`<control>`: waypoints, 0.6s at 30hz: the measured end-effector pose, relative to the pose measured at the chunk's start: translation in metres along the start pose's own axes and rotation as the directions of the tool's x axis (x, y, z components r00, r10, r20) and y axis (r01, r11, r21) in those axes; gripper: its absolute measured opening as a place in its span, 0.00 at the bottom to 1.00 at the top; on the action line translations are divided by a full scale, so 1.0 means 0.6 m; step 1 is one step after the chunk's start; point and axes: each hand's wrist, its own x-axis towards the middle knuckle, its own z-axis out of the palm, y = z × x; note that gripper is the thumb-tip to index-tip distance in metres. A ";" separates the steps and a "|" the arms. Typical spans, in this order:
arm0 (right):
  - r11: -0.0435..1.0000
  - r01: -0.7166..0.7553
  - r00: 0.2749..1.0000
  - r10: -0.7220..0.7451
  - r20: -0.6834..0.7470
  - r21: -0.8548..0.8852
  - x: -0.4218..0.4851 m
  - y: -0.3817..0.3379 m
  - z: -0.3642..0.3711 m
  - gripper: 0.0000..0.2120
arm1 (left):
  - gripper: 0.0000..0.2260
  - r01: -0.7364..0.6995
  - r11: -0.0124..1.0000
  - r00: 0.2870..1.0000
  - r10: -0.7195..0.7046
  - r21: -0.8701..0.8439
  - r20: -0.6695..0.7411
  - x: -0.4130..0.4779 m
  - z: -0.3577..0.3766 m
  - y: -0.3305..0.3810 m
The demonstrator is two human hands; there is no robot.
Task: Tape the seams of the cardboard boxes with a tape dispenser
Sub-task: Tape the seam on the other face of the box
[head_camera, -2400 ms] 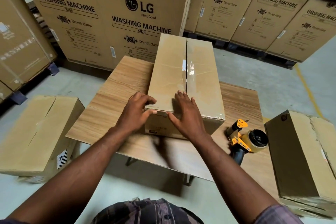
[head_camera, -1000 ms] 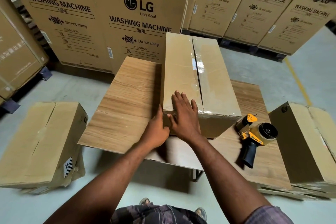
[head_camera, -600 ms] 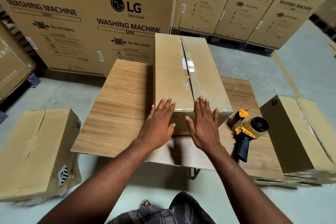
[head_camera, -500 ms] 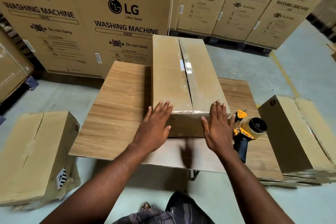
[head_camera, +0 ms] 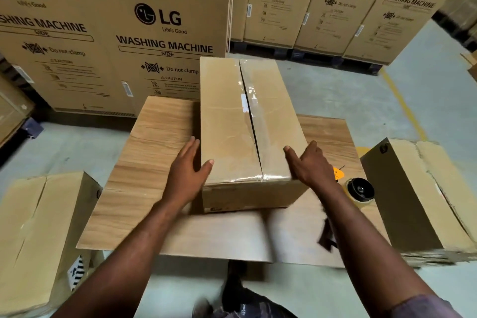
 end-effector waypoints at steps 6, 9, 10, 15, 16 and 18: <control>0.973 0.117 0.993 -0.115 -0.025 0.199 0.108 -0.050 -0.023 0.28 | 0.30 0.149 0.988 0.987 -0.144 -0.051 0.075 0.115 0.013 0.011; 0.959 0.154 0.986 -0.163 0.020 0.237 0.166 -0.085 -0.030 0.29 | 0.26 0.177 0.982 0.983 -0.173 -0.071 0.057 0.171 0.029 0.028; 0.960 0.144 0.986 -0.158 0.043 0.240 0.185 -0.095 -0.030 0.29 | 0.26 0.202 0.976 0.979 -0.198 -0.086 0.047 0.189 0.032 0.035; 0.968 0.048 0.987 -0.084 0.136 0.248 0.269 -0.128 -0.031 0.33 | 0.31 0.294 0.951 0.955 -0.290 -0.098 0.056 0.270 0.051 0.042; 0.964 0.037 0.987 -0.077 0.143 0.263 0.282 -0.133 -0.031 0.33 | 0.32 0.307 0.946 0.952 -0.302 -0.103 0.054 0.284 0.053 0.042; 0.958 0.024 0.989 -0.064 0.131 0.286 0.301 -0.138 -0.027 0.33 | 0.31 0.319 0.941 0.948 -0.315 -0.115 0.048 0.305 0.055 0.040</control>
